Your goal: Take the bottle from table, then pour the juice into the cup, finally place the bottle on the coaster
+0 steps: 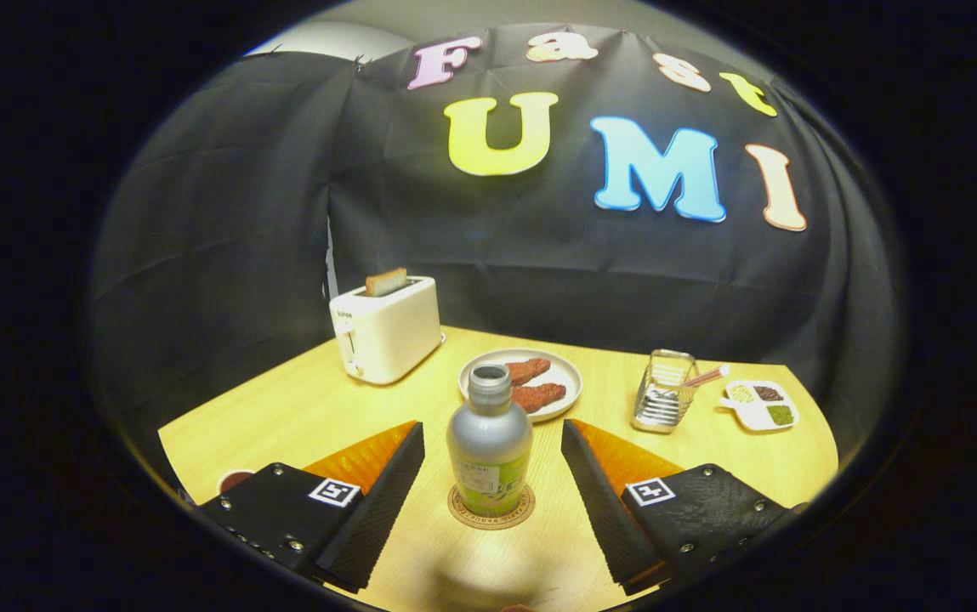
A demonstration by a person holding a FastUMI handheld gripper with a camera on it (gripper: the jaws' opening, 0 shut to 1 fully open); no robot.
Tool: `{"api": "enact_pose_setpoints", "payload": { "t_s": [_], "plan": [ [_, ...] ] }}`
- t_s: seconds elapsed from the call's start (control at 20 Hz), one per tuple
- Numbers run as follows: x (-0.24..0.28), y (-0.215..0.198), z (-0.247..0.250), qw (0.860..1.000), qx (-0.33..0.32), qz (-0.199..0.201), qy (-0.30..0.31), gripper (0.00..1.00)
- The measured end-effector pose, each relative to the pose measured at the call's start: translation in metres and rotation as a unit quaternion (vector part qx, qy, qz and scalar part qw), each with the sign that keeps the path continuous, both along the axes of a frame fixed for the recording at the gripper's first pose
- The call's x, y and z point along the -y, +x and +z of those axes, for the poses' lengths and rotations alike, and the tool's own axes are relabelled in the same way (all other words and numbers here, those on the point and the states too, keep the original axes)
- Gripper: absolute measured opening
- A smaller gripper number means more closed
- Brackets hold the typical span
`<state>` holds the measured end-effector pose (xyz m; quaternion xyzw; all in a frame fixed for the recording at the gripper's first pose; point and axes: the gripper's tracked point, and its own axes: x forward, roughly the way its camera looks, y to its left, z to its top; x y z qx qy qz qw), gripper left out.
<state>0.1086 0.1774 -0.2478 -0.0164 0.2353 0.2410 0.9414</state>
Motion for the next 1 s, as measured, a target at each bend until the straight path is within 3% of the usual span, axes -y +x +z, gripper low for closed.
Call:
{"api": "enact_pose_setpoints", "payload": {
  "t_s": [0.4, 0.75, 1.0],
  "plan": [
    [0.030, -0.045, 0.102, 0.997, 0.071, -0.037, 0.017, 0.98],
    [0.047, -0.072, 0.161, 0.988, 0.140, -0.058, 0.023, 0.98],
    [0.052, -0.081, 0.174, 0.983, 0.166, -0.070, 0.027, 0.98]
  ]
}}
